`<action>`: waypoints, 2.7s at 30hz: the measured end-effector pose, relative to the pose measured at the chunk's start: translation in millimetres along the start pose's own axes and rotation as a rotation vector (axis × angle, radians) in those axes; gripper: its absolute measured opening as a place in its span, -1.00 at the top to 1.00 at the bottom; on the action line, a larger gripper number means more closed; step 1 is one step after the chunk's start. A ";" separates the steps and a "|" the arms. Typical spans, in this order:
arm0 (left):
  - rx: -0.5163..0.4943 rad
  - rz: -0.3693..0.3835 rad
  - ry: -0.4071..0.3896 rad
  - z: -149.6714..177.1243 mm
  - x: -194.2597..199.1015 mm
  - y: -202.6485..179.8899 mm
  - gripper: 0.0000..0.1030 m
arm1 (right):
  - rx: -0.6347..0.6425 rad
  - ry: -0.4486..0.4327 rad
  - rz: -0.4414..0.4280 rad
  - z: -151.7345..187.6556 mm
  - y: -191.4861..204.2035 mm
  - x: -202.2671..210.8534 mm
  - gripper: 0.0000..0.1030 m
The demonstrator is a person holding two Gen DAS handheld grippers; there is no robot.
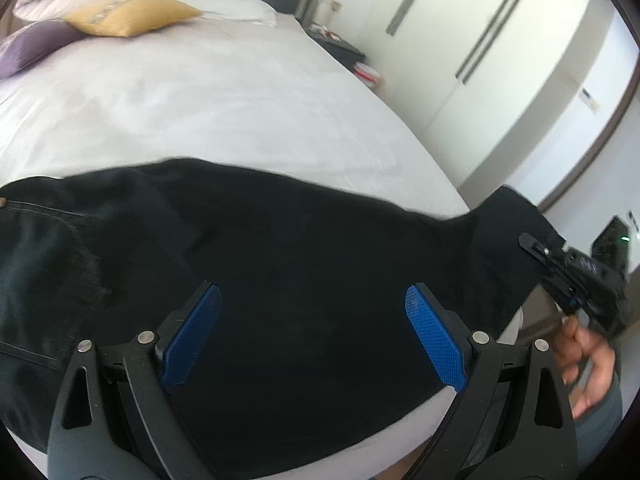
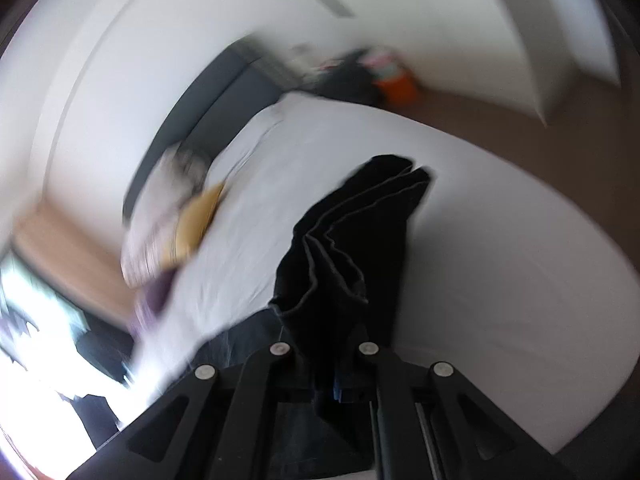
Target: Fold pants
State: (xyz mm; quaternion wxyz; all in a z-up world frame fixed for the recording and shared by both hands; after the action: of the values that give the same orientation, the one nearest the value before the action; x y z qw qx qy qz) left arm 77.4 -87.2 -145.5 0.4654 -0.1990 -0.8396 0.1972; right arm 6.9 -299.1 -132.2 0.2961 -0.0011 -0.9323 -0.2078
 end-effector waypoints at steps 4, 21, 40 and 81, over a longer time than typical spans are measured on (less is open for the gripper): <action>0.100 0.021 -0.018 -12.2 7.4 25.3 -0.83 | 0.323 0.129 0.009 31.9 83.9 -39.2 0.88; 0.349 0.288 0.292 -19.7 -71.2 1.0 -0.84 | 0.652 0.140 0.099 76.9 130.0 -49.0 0.88; 0.215 0.294 0.327 -33.6 -43.4 10.5 0.87 | 0.767 0.100 0.057 88.3 183.4 -48.0 0.88; 0.103 0.037 0.063 -37.5 58.6 69.8 0.43 | 0.192 0.182 -0.425 16.5 62.4 -27.3 -0.20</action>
State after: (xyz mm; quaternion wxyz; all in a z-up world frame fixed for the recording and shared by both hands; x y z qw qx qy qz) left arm 91.6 7.4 -122.1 0.4974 -0.1965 -0.8094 0.2424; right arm 28.1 -232.4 -135.3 0.3270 0.2418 -0.8967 -0.1750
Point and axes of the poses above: each gripper's, at about its wrist camera, not at the fingertips, and x roughly against the way its jaws point, y to its left, z to its underside, the point moved 5 cm from there along -x, roughly the way its jaws point, and after that the axes turned 12 degrees about x, right-handed, at the moved point
